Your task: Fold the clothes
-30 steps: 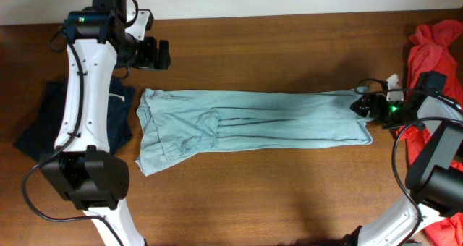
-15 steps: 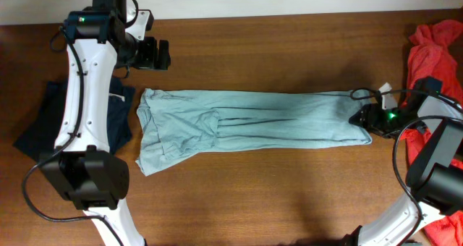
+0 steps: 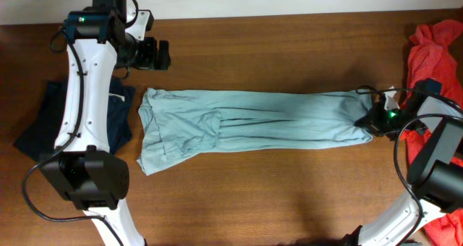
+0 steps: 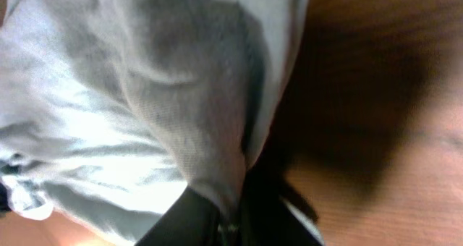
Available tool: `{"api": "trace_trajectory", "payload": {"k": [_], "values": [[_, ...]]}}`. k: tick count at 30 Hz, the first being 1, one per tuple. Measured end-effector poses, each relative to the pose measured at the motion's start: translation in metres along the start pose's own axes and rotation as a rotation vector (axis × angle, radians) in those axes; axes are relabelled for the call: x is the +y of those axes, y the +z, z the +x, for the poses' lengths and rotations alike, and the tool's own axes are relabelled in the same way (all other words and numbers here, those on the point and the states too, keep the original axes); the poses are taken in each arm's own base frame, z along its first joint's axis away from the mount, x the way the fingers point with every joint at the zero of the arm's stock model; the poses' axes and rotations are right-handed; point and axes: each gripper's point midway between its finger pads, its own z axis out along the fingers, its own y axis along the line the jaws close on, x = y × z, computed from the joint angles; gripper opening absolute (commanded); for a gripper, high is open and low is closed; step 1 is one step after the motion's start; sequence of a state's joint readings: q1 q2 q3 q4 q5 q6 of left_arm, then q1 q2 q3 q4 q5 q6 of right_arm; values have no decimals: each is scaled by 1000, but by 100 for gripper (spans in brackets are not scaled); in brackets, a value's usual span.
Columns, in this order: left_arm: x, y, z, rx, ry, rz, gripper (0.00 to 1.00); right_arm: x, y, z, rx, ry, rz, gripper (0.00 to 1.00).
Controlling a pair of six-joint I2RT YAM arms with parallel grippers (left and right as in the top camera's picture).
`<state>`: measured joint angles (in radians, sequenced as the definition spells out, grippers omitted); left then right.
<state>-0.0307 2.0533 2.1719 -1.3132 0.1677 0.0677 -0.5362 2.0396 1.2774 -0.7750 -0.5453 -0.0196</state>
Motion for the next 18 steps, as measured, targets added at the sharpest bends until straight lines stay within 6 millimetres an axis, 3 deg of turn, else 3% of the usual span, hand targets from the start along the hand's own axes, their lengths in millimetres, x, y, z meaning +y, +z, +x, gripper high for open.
{"api": "trace_trajectory", "payload": {"k": [3,7,10,11,18], "values": [[0,0,0,0,0,0,99,-7,-11,0,8,54,30,4],[0,0,0,0,0,0,99,-9,-43,-2,-1,90,109,4],[0,0,0,0,0,0,99,-6,-84,-6,-29,105,233,4],[0,0,0,0,0,0,99,-3,-107,-10,-66,100,292,4],[0,0,0,0,0,0,99,37,-224,-19,-314,42,449,4]]}}
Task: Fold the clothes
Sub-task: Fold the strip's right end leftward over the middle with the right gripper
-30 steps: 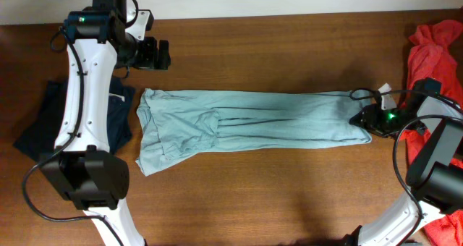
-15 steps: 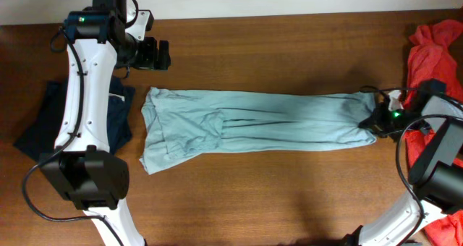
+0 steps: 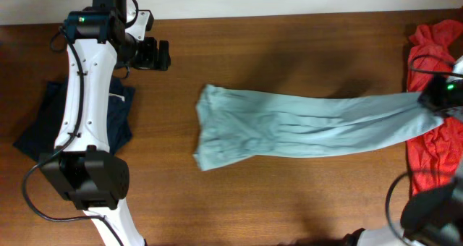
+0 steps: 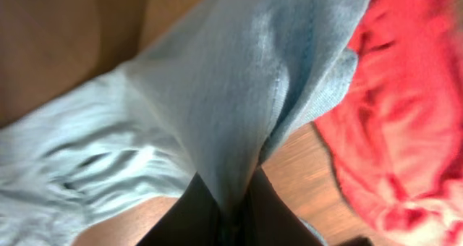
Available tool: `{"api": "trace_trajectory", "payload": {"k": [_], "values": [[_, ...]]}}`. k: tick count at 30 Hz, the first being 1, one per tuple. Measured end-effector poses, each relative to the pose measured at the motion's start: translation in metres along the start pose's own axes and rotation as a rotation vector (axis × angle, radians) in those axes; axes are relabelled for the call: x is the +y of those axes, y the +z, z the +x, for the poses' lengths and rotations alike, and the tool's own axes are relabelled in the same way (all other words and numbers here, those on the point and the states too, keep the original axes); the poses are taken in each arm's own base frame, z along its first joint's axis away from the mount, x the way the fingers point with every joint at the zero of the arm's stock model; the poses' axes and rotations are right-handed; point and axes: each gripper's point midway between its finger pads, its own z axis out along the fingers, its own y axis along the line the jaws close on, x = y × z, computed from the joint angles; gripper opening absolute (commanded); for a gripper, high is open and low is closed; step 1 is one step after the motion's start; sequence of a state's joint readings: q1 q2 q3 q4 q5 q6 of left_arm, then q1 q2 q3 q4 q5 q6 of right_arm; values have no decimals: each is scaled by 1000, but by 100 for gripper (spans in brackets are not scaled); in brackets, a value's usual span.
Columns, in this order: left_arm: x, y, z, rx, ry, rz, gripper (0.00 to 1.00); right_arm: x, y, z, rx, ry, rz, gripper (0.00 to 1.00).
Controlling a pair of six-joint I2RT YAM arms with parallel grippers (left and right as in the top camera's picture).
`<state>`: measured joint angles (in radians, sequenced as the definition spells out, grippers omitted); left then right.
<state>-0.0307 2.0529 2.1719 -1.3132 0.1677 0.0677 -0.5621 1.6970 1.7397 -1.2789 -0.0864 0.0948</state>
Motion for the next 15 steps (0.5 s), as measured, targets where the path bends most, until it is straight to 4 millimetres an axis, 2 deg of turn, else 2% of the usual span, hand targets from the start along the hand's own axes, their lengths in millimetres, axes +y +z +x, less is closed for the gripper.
{"api": "trace_trajectory", "payload": {"k": [3,7,10,15], "values": [[0,0,0,0,0,0,99,6,-43,-10,-129,-21,9,4],[0,0,0,0,0,0,99,34,-75,-4,-209,-103,-16,4],[0,0,0,0,0,0,99,67,-81,8,-209,-212,-50,4],[0,0,0,0,0,0,99,141,-78,41,-172,-431,-135,4]]}}
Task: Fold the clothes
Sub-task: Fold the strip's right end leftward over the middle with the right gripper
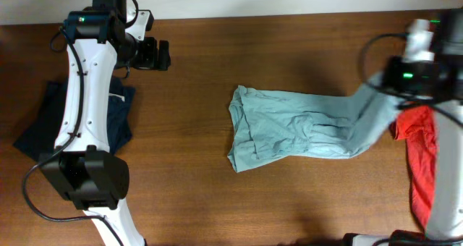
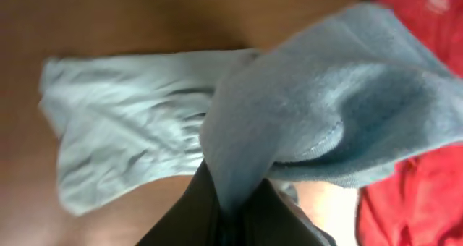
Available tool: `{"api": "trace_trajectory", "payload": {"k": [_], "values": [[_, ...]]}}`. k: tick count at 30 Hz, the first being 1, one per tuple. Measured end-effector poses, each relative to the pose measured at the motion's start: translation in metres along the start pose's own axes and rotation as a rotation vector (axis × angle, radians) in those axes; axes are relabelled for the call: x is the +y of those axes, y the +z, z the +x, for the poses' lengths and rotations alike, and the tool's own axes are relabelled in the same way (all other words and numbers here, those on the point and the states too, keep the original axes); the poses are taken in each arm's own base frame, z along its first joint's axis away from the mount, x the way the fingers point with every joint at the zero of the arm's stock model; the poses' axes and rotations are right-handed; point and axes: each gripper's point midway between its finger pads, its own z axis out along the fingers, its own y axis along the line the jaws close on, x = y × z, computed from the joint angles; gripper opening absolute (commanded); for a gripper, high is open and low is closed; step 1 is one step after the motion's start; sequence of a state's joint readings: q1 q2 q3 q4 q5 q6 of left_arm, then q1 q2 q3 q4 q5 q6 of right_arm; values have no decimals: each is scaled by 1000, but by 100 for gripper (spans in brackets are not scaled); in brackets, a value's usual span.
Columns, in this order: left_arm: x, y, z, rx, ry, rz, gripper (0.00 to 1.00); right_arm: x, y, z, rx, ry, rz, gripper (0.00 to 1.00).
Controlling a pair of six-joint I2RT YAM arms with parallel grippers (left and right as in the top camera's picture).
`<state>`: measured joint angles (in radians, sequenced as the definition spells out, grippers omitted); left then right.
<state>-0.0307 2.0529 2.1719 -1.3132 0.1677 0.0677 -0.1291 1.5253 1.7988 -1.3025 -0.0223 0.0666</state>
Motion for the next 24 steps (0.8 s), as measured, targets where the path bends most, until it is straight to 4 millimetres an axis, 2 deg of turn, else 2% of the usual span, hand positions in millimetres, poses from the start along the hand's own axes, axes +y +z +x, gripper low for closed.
{"api": "trace_trajectory", "payload": {"k": [3,5,8,15,20,21,24], "values": [[0,0,0,0,0,0,99,38,7,6,25,-98,-45,4],[0,0,0,0,0,0,99,68,18,17,66,-179,-72,4],[0,0,0,0,0,0,99,98,41,36,145,-272,-78,4],[0,0,0,0,0,0,99,131,106,81,334,-397,-47,4],[0,0,0,0,0,0,99,149,131,102,381,-448,-48,4],[0,0,0,0,0,0,99,156,133,105,378,-465,-56,7],[0,0,0,0,0,0,99,181,131,114,363,-507,-107,24]]}}
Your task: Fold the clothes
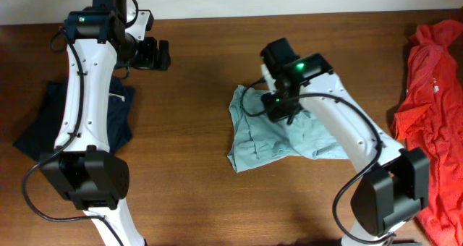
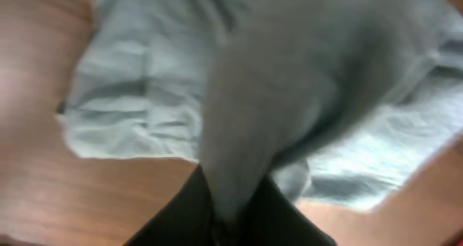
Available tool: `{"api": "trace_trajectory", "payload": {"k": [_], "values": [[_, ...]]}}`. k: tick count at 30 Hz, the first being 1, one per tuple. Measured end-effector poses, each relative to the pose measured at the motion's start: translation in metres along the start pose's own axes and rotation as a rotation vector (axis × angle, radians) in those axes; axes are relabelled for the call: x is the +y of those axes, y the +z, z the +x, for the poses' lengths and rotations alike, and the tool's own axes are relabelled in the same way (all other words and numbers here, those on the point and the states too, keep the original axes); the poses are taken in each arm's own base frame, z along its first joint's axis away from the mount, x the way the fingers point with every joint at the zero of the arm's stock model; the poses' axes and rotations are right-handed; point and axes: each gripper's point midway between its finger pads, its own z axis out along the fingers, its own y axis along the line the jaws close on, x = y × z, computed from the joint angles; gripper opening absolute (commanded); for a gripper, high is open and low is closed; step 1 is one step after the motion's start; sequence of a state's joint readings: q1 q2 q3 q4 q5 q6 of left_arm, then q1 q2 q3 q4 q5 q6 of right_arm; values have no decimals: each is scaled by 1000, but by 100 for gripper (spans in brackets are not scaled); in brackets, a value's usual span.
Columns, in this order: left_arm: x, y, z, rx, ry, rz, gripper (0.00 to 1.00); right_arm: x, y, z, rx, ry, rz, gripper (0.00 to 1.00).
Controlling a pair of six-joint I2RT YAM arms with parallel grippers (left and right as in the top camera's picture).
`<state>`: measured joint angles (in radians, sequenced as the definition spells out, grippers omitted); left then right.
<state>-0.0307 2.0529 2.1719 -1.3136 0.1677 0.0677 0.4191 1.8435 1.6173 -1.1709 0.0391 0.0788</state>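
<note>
A pale blue-green garment (image 1: 268,137) lies doubled over at the table's middle, its left end spread flat. My right gripper (image 1: 278,105) is over its upper left part, shut on a fold of that pale cloth (image 2: 253,130) that hangs from the black fingers (image 2: 173,221). My left gripper (image 1: 160,56) sits at the far left of the table, apart from the garment; whether its jaws are open cannot be told. A folded dark navy garment (image 1: 43,119) lies by the left edge.
A heap of red clothing (image 1: 430,108) covers the right edge of the wooden table (image 1: 195,195). The left arm's white links run over the navy garment.
My right gripper has moved left from near the red heap to over the garment's left end, with the cloth's end still held. The garment is now doubled over itself.
The pale garment first lay stretched out long, my right gripper shut on its right end. Then the whole garment had slid right toward the red heap. Then the held end was raised near the red clothes. Now that end is over the left part. The left arm stayed put.
</note>
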Motion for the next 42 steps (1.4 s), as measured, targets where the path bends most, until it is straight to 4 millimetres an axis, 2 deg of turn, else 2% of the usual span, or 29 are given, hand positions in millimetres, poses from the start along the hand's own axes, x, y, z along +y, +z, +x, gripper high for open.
{"api": "trace_trajectory", "payload": {"k": [7,13,18,23,27,30,33,36,38,42], "values": [[0,0,0,0,0,0,99,32,-1,-5,-26,-46,-87,29],[0,0,0,0,0,0,99,40,-2,-4,-23,-47,-137,30],[0,0,0,0,0,0,99,40,-2,-4,-19,-28,-149,30],[0,0,0,0,0,0,99,24,-2,1,12,59,-149,15],[0,0,0,0,0,0,99,14,3,9,45,98,-141,12],[0,0,0,0,0,0,99,14,20,23,86,100,-142,11],[0,0,0,0,0,0,99,16,45,31,85,87,-148,10],[0,0,0,0,0,0,99,19,69,50,118,67,-167,11],[0,0,0,0,0,0,99,23,79,63,146,43,-186,11],[0,0,0,0,0,0,99,35,85,79,186,-27,-214,9]]}}
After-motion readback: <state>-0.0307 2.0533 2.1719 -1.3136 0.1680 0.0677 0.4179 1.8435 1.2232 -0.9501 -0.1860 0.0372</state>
